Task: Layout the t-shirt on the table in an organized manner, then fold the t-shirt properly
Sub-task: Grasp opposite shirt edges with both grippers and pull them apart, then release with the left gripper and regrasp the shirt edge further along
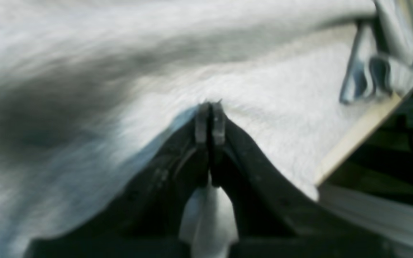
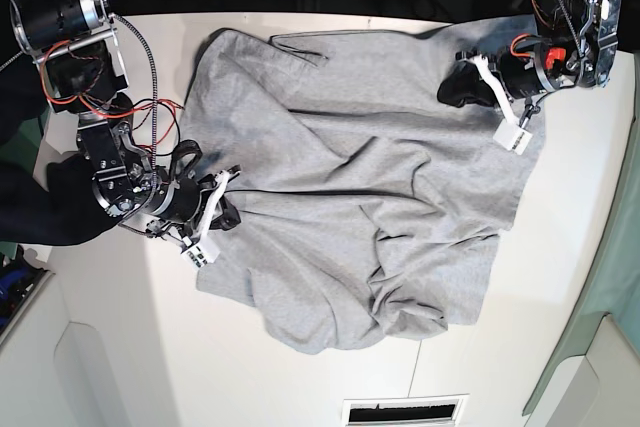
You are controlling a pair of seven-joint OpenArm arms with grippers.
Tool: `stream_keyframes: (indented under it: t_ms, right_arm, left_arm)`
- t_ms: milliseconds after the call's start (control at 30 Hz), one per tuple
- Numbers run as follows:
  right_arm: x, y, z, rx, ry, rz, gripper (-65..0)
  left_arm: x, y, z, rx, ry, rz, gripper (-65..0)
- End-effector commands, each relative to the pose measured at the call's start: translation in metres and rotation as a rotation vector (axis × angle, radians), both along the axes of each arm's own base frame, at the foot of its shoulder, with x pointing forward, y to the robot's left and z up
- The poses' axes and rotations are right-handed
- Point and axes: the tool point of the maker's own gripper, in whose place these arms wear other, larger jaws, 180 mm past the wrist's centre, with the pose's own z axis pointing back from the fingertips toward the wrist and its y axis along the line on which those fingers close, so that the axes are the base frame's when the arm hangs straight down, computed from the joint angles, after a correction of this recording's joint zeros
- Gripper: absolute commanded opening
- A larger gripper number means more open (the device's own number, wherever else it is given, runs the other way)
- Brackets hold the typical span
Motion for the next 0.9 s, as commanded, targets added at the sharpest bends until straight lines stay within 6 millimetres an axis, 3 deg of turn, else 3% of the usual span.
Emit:
stream_keyframes:
  t_ms: [0, 100, 233, 433, 533, 600, 700, 867]
  right_arm:
    - [0.009, -0.004, 0.010, -0.012, -0.019, 0.011, -65.0]
    - [0.005, -0.010, 0.008, 0.017, 0.031, -0.016, -65.0]
    - [-0.010, -0.011, 0.004, 0.080, 0.102, -0.052, -65.0]
    - [-0.055, 0.013, -0.003, 0.109, 0.130, 0.016, -65.0]
    - [-0.074, 0.030, 0.005, 0.146, 0.105, 0.050, -65.0]
    - [-0.075, 0.039, 0.018, 0.193, 0.073, 0.047, -65.0]
    - [-0.060, 0.043, 0.047, 0.253, -0.010, 0.026, -65.0]
    - [-0.021, 0.020, 0.085, 0.291, -0.123, -0.072, -65.0]
  left_arm:
    - [-0.012, 0.036, -0.022, 0.176, 0.105, 0.013, -65.0]
    - [0.000, 0.060, -0.027, 0.233, 0.130, 0.052, -65.0]
    - [0.032, 0.097, -0.018, 0.326, 0.105, 0.106, -65.0]
    - [0.089, 0.136, 0.018, 0.419, 0.001, 0.144, -65.0]
    - [0.110, 0.148, 0.038, 0.445, -0.043, 0.147, -65.0]
    - [0.119, 0.153, 0.047, 0.463, -0.061, 0.135, -65.0]
    - [0.129, 0.147, 0.060, 0.412, -0.097, 0.118, -65.0]
    - [0.130, 0.111, 0.088, 0.218, -0.144, 0.013, -65.0]
